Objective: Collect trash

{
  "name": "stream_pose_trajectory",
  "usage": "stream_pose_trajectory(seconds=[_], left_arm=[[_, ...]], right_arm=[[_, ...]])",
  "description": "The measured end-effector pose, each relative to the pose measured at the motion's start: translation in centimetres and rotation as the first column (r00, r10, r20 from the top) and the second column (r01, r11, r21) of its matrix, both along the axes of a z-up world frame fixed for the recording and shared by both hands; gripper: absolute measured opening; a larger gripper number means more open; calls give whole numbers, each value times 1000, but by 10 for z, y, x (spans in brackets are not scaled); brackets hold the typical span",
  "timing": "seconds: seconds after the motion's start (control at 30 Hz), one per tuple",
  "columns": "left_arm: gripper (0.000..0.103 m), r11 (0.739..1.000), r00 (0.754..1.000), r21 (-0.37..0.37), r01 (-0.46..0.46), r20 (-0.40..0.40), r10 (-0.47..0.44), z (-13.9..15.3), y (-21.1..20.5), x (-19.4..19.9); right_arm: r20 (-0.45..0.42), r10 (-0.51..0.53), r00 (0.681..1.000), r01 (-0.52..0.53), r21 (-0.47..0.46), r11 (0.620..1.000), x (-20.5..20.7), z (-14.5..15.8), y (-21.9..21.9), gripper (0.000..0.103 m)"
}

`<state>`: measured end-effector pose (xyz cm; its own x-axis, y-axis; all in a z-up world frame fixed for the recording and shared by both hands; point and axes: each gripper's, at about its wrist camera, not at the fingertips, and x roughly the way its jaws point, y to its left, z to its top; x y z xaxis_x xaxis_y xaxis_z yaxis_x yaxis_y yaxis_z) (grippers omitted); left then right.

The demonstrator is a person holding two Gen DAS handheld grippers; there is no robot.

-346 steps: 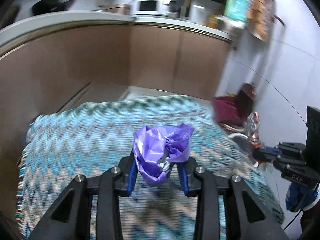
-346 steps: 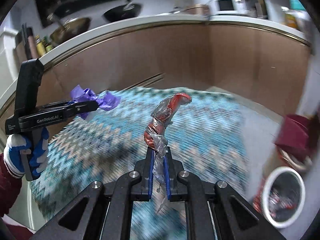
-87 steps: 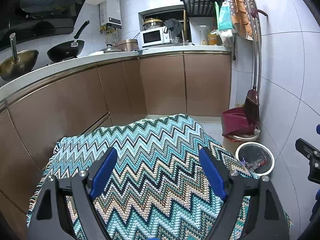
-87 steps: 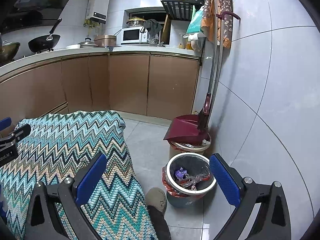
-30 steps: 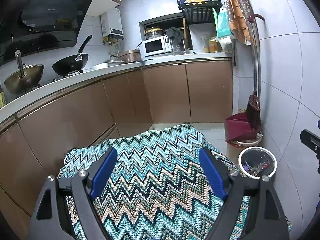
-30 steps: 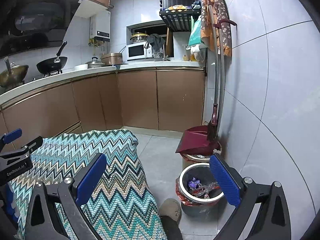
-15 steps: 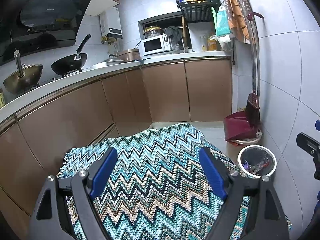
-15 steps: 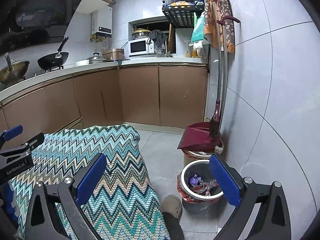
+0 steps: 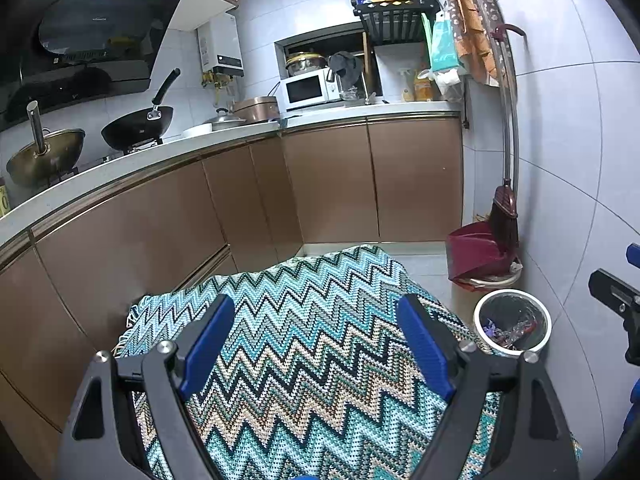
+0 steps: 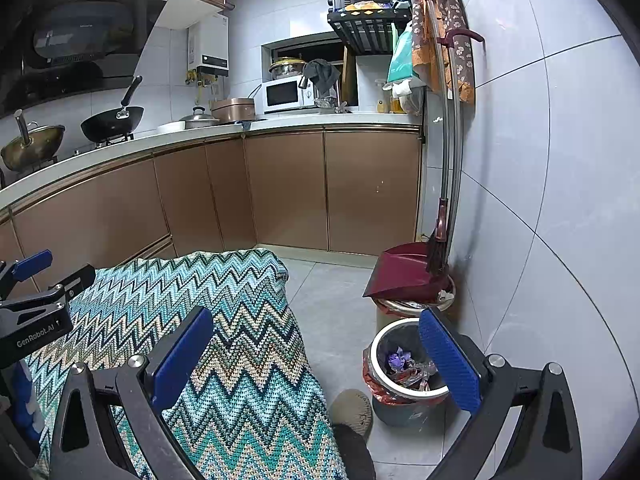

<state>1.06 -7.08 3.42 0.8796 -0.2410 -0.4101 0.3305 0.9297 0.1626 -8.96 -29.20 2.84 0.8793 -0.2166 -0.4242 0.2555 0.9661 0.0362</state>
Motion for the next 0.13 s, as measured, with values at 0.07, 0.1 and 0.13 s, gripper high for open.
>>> stream_pose_trajectory(seconds=[0.07,0.1,0.13], left_arm=[[83,1000,1000,-1,3,-1,-3,0,0,-1],[83,1000,1000,-1,3,-2,-3,-1,-1,-1],[83,1000,1000,-2,3,-4,-3,-1,-1,-1]], right_arm=[[0,-2,1000,2,0,1000,0,0,1,103],[-1,-3,1000,3,0,1000,0,0,1,103],[-1,-3,1000,3,0,1000,0,0,0,103]])
